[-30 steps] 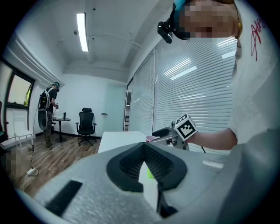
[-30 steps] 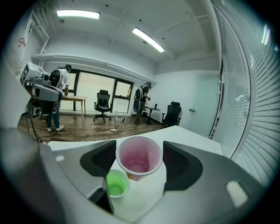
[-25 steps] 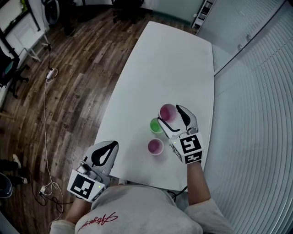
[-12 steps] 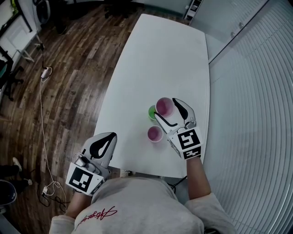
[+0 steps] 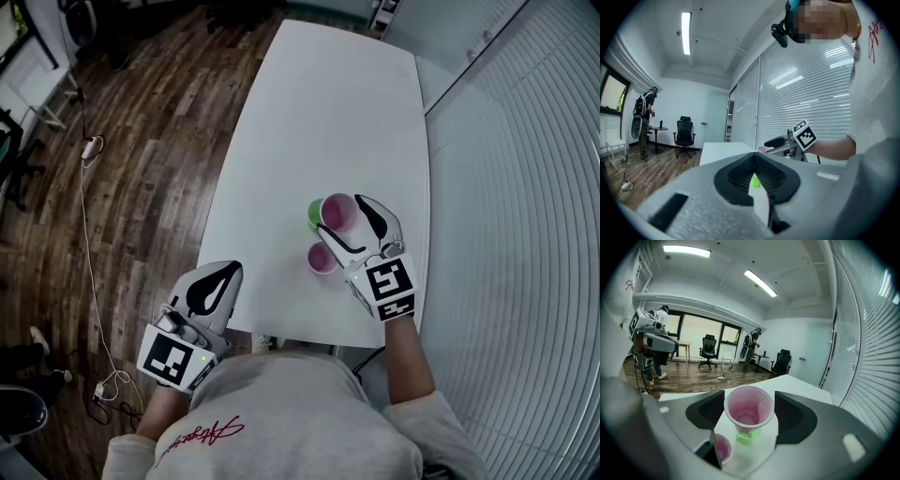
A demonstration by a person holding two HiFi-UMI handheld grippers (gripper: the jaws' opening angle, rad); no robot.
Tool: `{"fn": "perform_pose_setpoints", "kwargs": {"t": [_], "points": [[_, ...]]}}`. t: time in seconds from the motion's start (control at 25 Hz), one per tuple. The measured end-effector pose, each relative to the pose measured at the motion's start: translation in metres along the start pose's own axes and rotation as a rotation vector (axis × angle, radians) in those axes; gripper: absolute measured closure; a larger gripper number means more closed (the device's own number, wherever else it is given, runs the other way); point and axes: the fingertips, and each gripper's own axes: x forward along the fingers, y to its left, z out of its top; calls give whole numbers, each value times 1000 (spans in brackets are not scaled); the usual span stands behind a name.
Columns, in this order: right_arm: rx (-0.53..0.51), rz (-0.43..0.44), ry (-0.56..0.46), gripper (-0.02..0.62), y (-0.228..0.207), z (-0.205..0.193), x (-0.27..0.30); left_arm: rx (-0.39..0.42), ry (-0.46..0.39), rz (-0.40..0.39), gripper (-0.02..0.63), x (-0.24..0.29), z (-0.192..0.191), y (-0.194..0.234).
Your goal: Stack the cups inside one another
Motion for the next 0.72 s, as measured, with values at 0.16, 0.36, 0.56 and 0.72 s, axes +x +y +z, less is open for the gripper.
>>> {"fn": "perform_pose_setpoints", "kwargs": {"t": [0.16, 0.36, 0.56, 0.72], "points": [[10, -14, -5, 259, 7, 0, -4, -2, -2, -7, 611, -6, -1, 0], [20, -18, 1, 259, 21, -6, -12, 4, -3, -9, 611, -18, -5, 1], [31, -21, 11, 259, 29, -11, -16, 4, -2, -14, 611, -23, -5, -1], [35, -25, 17, 259, 32, -19, -16, 4, -2, -15, 611, -23, -8, -1]]}}
